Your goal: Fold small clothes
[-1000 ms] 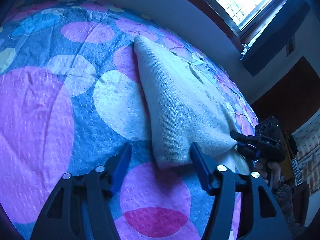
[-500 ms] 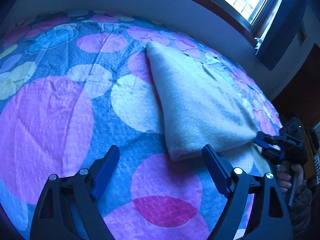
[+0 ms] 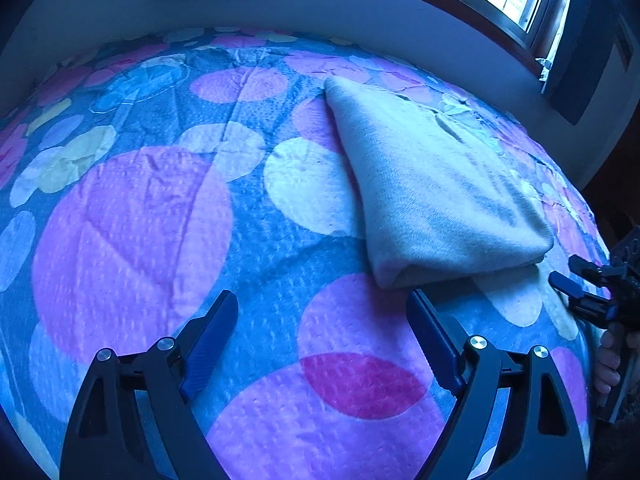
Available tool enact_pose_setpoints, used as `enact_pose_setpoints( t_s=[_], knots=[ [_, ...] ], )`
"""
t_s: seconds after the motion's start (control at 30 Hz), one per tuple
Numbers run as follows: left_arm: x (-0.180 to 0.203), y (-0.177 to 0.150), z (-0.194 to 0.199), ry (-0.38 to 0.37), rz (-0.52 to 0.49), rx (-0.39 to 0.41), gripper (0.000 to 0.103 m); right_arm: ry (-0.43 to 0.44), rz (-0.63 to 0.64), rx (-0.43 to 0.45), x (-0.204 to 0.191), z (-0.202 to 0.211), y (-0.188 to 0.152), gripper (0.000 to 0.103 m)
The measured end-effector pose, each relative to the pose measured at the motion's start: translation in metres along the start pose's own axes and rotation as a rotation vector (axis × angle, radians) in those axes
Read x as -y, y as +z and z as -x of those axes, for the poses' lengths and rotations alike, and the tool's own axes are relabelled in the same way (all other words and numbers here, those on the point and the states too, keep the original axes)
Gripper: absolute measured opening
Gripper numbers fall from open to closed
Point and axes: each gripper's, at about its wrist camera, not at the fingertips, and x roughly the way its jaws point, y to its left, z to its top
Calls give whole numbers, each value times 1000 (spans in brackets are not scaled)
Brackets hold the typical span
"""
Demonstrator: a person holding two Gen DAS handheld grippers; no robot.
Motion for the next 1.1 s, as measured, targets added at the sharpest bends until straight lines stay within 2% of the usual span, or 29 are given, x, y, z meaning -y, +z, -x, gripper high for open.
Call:
enact_pose_setpoints(
  t_s=[0.1, 0.17, 0.3, 0.5, 0.73, 0.93, 1.1],
  knots=[
    [2, -3, 4, 23, -6, 4, 85, -57, 48, -2, -11, 0, -5, 58],
    [2, -5, 6, 35, -9, 6, 85, -85, 78, 1, -18, -2, -9, 67],
    [3, -8, 11, 62, -8, 18, 85, -148, 137, -1, -32, -7, -17, 74],
    [6, -10, 18, 102, -20, 48, 86, -224, 181, 10, -44, -11, -25, 78],
    [12, -12, 18, 131, -51, 41, 86, -311, 264, 14, -59, -19, -35, 90],
    [14, -12, 26, 154, -55, 90, 86, -421, 356, 6, -73, -27, -45, 91],
    [11, -11, 32, 170, -27, 124, 86, -459, 365, 22, -73, -26, -45, 91]
  ],
)
